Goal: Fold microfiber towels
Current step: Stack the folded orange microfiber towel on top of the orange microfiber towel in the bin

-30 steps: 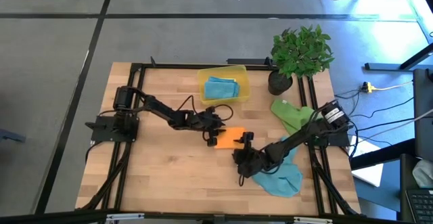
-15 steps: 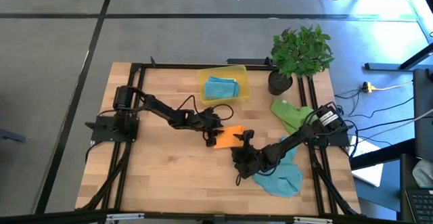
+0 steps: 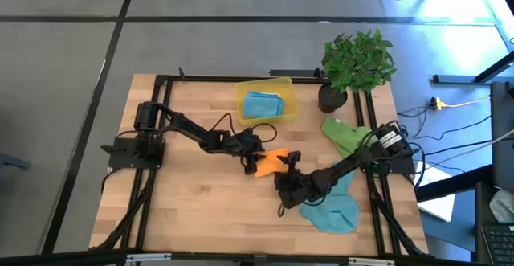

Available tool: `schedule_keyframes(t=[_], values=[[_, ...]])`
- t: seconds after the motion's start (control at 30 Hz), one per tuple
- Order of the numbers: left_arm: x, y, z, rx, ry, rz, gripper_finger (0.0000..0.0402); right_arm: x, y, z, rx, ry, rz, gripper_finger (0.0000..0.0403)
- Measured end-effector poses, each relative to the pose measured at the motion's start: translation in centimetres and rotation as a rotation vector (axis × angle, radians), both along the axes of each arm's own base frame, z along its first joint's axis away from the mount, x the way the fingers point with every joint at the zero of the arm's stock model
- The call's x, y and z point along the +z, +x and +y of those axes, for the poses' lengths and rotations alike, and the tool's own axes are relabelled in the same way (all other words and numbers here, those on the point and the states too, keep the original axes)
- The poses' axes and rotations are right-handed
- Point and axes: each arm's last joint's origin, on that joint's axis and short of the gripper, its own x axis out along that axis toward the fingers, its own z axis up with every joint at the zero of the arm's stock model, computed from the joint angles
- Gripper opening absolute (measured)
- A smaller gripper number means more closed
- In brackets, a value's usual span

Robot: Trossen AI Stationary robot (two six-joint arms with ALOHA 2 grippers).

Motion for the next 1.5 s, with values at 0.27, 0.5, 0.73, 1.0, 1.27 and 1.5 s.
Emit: schedule_keyframes(t=[0.27,0.5,0.73,1.0,1.27,1.5], values=[[-0.1,-0.1,0.1,0.040,-0.005,0.012,0.0108,1.2,1.2,0.8,0.010,0.095,0.067,0.0315],[-0.1,-0.1,-0.1,0.042,0.002,0.014,0.0108,0.6,1.0,-0.3,-0.031,0.180,0.083,0.0265],[-0.1,-0.1,-0.1,0.041,0.002,0.003,0.0108,0.5,1.1,-0.5,-0.005,0.192,0.107,0.0172],[2.9,-0.5,-2.0,-0.012,0.130,-0.046,0.0119,0.3,1.0,-0.5,0.025,0.192,0.133,0.0023],[6.1,-1.4,-5.1,-0.039,0.287,-0.099,0.0163,0.3,1.0,-0.5,0.021,0.192,0.134,0.0015],[7.3,-2.2,-7.8,-0.174,0.328,-0.120,0.0207,0.7,1.1,-0.5,0.021,0.219,0.127,0.0012]])
